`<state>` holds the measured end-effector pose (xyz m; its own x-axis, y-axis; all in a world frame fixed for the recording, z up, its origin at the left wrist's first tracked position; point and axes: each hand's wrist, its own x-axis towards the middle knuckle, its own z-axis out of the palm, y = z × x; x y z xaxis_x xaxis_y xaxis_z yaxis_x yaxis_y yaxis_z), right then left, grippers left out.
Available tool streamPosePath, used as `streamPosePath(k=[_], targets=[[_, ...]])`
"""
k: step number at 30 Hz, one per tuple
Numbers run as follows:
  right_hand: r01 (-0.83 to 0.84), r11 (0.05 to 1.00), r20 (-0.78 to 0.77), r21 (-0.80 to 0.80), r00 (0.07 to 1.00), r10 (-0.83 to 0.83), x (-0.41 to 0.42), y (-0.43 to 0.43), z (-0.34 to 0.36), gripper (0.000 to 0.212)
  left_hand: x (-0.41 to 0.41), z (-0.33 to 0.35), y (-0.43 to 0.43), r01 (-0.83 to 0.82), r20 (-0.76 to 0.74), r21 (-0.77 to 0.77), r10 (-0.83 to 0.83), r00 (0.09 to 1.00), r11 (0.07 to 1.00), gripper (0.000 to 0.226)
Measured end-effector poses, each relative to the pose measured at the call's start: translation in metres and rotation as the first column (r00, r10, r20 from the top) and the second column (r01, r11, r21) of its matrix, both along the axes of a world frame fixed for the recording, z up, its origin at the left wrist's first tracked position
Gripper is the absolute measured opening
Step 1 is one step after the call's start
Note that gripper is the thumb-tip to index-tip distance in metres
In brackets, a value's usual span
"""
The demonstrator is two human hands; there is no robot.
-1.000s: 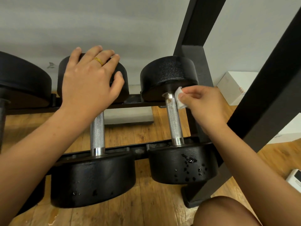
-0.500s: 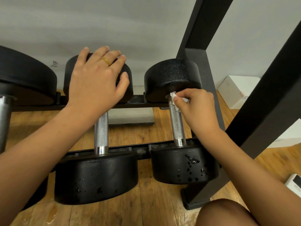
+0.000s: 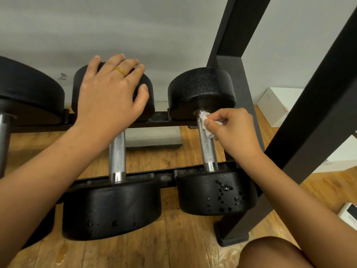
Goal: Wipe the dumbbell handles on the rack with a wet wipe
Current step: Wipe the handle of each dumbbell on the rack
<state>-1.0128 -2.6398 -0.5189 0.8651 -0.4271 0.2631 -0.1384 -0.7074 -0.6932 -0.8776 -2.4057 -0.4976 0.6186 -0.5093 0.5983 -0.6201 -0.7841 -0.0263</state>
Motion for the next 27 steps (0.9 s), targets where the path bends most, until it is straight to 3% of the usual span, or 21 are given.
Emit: streamPosePath(k=[5, 9, 15, 21, 27], targets=[[-0.007, 0.989, -0.097, 0.150, 0.995, 0.022, -0.010, -0.011, 0.003, 0.002, 0.000, 0.000, 0.002, 0.008, 0.002, 0.014, -0.008, 1.000, 1.000, 0.053], [-0.041, 0.995, -0.060, 0.088, 0.997, 0.047, -0.006, -0.010, 0.008, 0.002, -0.001, -0.001, 0.002, 0.001, 0.010, 0.001, -0.001, 1.000, 1.000, 0.053], [-0.164, 0.980, -0.224, 0.109, 0.957, 0.185, -0.035, -0.016, 0.005, 0.006, -0.001, -0.002, -0.001, -0.012, 0.018, -0.019, 0.012, 1.000, 1.000, 0.050], [-0.153, 0.983, -0.121, 0.100, 0.979, 0.165, -0.021, -0.015, 0.008, 0.003, -0.001, -0.003, -0.001, -0.008, 0.019, -0.012, 0.008, 1.000, 1.000, 0.050], [-0.316, 0.946, -0.365, 0.066, 0.875, 0.318, -0.038, -0.013, 0.014, 0.008, 0.000, -0.003, 0.000, -0.010, 0.030, -0.001, 0.010, 0.999, 1.000, 0.050]])
